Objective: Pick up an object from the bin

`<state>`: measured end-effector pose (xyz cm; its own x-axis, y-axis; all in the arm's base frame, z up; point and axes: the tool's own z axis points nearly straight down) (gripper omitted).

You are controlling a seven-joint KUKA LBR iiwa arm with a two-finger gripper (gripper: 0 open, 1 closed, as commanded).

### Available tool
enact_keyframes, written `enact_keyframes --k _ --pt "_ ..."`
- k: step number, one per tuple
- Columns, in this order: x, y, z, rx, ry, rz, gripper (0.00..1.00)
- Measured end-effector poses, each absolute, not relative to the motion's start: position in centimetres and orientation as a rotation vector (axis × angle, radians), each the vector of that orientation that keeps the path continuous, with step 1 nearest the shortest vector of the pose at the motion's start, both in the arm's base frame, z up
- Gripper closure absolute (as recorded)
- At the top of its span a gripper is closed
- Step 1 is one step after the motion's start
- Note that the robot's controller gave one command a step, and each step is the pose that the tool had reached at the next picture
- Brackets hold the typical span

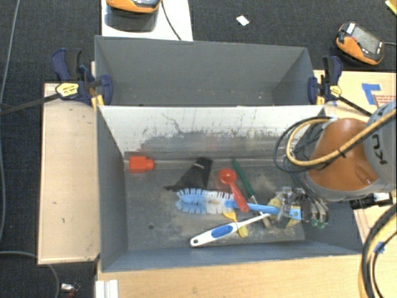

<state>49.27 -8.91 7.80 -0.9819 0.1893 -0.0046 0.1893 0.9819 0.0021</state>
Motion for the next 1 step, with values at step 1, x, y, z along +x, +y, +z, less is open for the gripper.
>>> enact_keyframes --k 1 --pt "49.18 -8.89 11.69 0.296 3.126 0.004 1.00"
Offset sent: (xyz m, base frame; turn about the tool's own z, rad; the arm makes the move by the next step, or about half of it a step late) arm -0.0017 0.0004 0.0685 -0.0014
